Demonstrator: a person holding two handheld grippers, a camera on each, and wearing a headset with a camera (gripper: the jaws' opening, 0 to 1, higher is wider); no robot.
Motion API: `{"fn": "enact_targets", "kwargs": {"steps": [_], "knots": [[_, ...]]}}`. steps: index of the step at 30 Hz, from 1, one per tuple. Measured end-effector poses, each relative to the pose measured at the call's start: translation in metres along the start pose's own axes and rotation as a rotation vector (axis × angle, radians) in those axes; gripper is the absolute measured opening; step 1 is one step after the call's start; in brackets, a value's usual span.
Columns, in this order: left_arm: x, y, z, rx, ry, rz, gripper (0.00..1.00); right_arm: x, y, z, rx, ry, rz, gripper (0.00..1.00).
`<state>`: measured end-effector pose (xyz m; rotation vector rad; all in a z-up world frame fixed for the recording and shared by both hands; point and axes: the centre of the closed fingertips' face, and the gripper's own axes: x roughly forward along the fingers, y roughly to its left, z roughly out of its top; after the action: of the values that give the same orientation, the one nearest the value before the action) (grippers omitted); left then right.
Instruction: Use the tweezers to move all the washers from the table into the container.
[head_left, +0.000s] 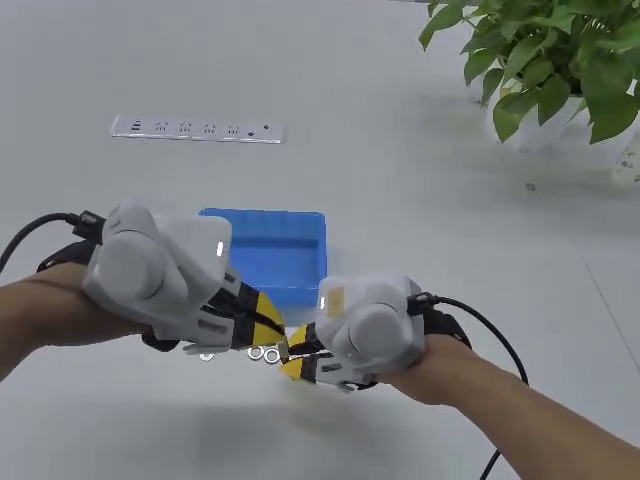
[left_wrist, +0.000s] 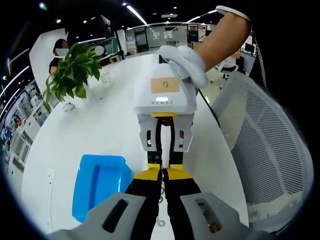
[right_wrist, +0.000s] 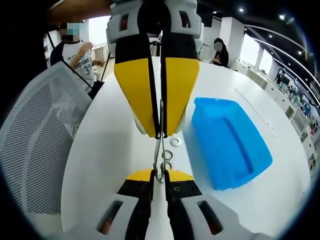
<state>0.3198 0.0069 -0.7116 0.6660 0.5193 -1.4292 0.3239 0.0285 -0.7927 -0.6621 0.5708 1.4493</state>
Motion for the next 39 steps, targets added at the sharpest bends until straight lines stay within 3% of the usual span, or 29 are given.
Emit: {"fn": "enact_targets", "kwargs": {"steps": [26, 39], "knots": [[-0.031, 0.006, 0.024, 0.014, -0.015, 0.041, 0.06, -0.024, -0.01, 0.03, -0.037, -0.012, -0.028, 0.1], [-0.045, 0.031, 0.031, 0.031, -0.017, 0.073, 0.06, -0.033, -0.036, 0.047, -0.081, -0.021, -0.054, 0.1]]}}
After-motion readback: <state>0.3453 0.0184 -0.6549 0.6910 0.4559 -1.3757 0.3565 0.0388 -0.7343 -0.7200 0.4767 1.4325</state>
